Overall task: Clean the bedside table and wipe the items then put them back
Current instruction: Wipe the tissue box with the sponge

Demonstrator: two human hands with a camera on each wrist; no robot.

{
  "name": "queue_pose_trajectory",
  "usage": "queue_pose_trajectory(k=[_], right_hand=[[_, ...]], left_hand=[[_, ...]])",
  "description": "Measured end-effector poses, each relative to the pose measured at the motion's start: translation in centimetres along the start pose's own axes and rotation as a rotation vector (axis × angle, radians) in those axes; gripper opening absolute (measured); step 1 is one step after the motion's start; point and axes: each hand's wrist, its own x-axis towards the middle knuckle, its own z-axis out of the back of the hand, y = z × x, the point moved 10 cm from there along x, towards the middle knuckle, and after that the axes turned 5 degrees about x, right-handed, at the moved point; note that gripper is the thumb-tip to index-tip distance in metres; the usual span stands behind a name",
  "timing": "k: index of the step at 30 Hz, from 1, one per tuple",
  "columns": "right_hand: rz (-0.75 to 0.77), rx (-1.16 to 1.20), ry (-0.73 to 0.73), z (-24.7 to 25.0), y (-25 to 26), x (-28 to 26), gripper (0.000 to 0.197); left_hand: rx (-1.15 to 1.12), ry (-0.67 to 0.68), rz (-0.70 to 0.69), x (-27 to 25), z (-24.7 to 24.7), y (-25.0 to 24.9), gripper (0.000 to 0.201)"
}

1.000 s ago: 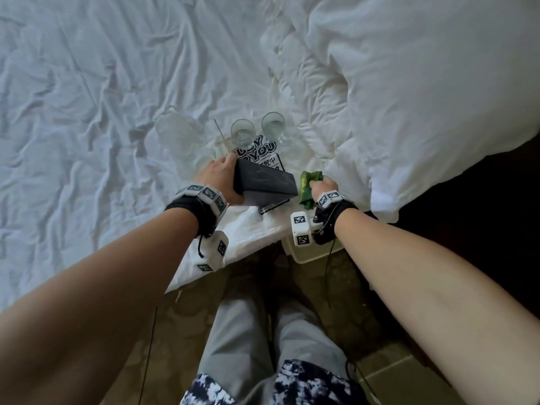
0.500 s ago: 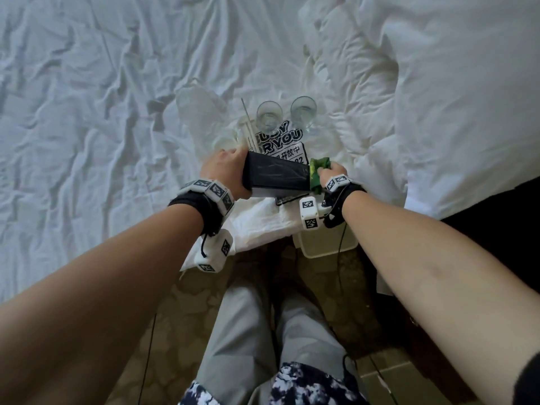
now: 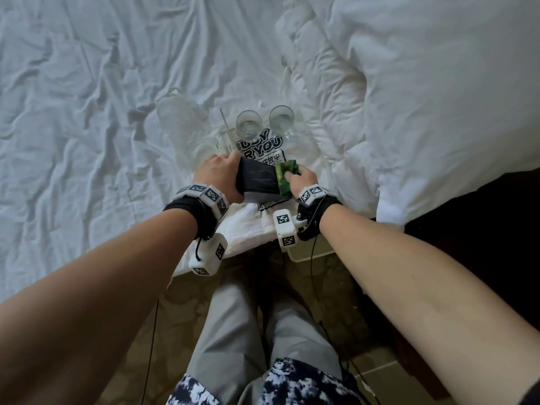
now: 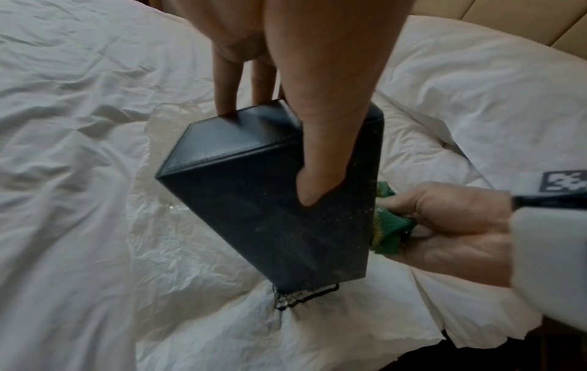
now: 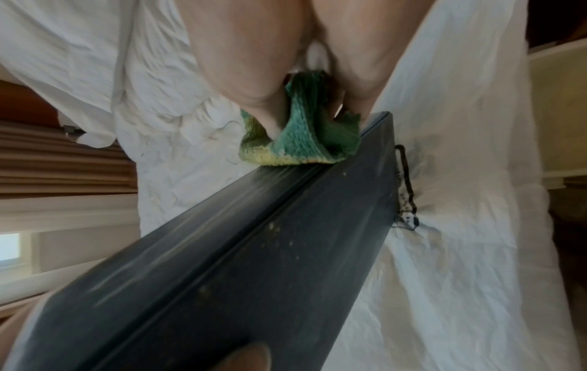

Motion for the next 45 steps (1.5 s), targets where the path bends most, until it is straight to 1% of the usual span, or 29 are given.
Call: queue_pose_trajectory(k=[3,5,7,11,13,17,23,27,31,34,36,38,40,41,42,43,44,45], right_hand=[[-0.003,0.049,0.065,-0.8,0.3,-0.4,0.027],[-0.054,0.110,0.085,-0.4,-0.4,-0.1,0.028],[-0.121,0.142,0.041,0.8,-1.7,0.6,0.029],[-0.281,-0.006,-0.077,3.4,-5.1,1.6,0.035],[-0.302,-0.037,-0.106,3.6,-5.4,1.6,0.036],[-0.232,-0.136,-0.067,2.3,-4.3,2.2,0.033],[-0.068,-0.038,0.025,-0.5,-0.5,1.0,0.028],[0.025,-0.017,0.040,-1.7,1.6,-0.8,0.027],[0.070,-0.033,0.035,-2.5,2.4,-2.3,0.023],[0.123,-0.003,0.026,-3.2,3.2,-3.4,0.018],[0.156,0.058,0.058,-4.0,4.1,-4.3,0.018],[0.153,0.141,0.127,-4.9,4.8,-5.4,0.016],[0.083,0.253,0.197,-5.6,4.6,-5.7,0.016],[0.022,0.303,0.205,-5.7,3.8,-5.4,0.017],[-0.028,0.367,0.193,-5.4,3.2,-5.1,0.017],[-0.061,0.390,0.142,-4.6,2.5,-4.4,0.017],[-0.083,0.394,0.081,-3.5,2.0,-3.8,0.021],[-0.094,0.344,0.046,-2.4,2.1,-4.0,0.025]], left_hand=[[0.003,0.002,0.010,-0.1,0.1,0.2,0.060],[-0.001,0.009,0.013,-0.2,0.2,0.3,0.061],[0.002,0.023,0.020,-0.1,0.2,0.4,0.061],[0.007,0.045,0.056,-0.2,-0.1,1.6,0.062],[-0.002,0.052,0.085,-0.5,-0.6,2.5,0.063],[-0.038,0.040,0.082,-1.0,-1.2,3.1,0.063],[-0.044,0.008,0.054,-0.5,-1.0,2.3,0.060],[-0.022,0.015,0.063,-0.6,-1.3,2.0,0.062],[-0.014,-0.001,0.067,-0.9,-1.5,1.8,0.061],[-0.006,-0.010,0.062,-0.9,-1.5,1.6,0.060],[-0.005,-0.001,0.066,-0.9,-1.5,1.7,0.061],[-0.010,0.008,0.071,-1.2,-1.5,1.9,0.063],[-0.021,0.007,0.072,-1.4,-1.4,2.2,0.065],[-0.026,0.005,0.071,-1.6,-1.4,2.4,0.066],[-0.031,0.003,0.069,-1.7,-1.4,2.5,0.067],[-0.036,0.003,0.068,-1.8,-1.4,2.7,0.068],[-0.042,0.005,0.068,-1.9,-1.4,2.8,0.068],[-0.047,0.011,0.072,-2.0,-1.5,3.0,0.068]])
